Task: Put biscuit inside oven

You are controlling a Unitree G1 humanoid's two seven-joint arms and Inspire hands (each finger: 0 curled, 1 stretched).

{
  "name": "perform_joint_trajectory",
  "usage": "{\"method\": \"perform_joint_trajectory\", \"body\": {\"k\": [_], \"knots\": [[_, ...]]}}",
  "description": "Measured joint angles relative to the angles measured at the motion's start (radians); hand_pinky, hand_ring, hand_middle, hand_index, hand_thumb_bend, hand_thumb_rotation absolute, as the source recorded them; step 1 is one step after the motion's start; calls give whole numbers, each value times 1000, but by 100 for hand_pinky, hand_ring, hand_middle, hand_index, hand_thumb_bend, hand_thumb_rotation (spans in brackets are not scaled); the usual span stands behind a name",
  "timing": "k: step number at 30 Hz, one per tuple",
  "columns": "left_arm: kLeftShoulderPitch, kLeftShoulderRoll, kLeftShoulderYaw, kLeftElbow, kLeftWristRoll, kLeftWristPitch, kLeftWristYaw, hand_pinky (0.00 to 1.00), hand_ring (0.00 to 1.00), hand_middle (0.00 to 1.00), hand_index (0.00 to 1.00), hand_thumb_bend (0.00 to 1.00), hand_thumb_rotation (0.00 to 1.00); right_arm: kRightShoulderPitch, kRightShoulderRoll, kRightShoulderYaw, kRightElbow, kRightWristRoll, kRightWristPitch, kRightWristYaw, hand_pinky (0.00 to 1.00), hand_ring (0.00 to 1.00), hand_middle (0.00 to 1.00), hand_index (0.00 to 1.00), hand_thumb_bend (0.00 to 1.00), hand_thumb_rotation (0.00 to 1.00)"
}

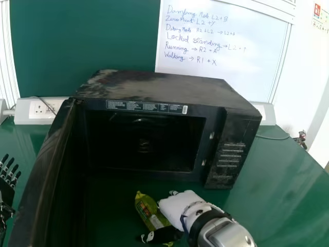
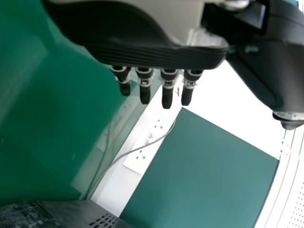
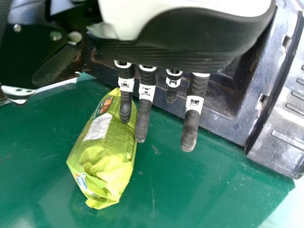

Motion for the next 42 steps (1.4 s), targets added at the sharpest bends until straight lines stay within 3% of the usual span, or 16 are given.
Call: {"method": "perform_joint_trajectory", "body": {"k": [10, 19, 26, 30, 38, 42], "knots": [[3, 0, 0, -9, 0, 2, 9, 72, 78, 82, 81, 71, 13, -1, -7, -9, 22, 1, 1, -16, 30, 45, 58, 80, 100, 44], [6, 0, 0, -11, 0, 2, 6, 73, 78, 82, 81, 71, 13, -2, -10, -27, 43, 1, 14, -25, 36, 53, 64, 79, 100, 43], [6, 0, 0, -11, -3, 2, 6, 73, 78, 82, 81, 73, 12, -3, -10, -30, 55, -37, 23, -15, 37, 51, 64, 80, 100, 43], [6, 0, 0, -11, -6, 4, 15, 72, 77, 81, 80, 74, 13, -3, -26, -31, 75, -58, 18, -14, 49, 65, 74, 82, 100, 45], [6, 0, 0, -12, -9, 9, 23, 73, 77, 82, 81, 75, 11, -3, -34, -36, 81, -72, 17, -27, 53, 66, 75, 83, 100, 45], [6, 0, 0, -12, -10, 12, 23, 72, 77, 82, 81, 75, 12, -3, -34, -35, 89, -89, 17, -22, 50, 64, 73, 82, 100, 45]]}}
